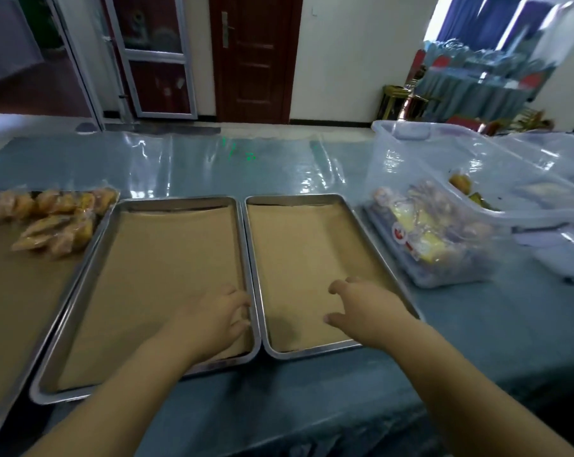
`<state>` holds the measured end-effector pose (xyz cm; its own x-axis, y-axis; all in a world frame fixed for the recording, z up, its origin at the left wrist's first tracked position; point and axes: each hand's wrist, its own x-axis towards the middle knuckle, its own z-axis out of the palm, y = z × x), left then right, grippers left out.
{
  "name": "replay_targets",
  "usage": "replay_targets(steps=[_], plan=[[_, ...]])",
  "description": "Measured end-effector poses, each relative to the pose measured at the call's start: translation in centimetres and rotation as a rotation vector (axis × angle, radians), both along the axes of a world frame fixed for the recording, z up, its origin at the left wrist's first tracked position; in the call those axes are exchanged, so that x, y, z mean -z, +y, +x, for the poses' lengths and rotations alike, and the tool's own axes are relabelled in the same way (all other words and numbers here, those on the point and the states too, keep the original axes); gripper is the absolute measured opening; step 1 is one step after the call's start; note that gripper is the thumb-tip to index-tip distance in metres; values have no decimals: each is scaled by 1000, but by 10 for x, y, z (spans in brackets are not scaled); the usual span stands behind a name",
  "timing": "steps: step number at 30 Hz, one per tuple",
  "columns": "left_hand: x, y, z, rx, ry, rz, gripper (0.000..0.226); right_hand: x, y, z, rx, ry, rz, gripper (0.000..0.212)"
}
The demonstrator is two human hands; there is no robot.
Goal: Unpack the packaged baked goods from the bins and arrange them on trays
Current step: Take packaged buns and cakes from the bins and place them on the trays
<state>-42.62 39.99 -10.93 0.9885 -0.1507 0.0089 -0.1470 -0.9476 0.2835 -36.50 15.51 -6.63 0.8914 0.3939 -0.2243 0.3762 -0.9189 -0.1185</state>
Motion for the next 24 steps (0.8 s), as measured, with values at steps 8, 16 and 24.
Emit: replay_targets(steps=[8,16,24], plan=[[-21,-57,95,63,-99,-50,32,-34,-74,72,-50,-81,11,51],[-83,-125,187,107,-332,-67,28,-100,-130,162,-202,-218,124,43],[-145,-208,253,173,-344,-48,31,-138,-222,238,-131,-314,228,36]])
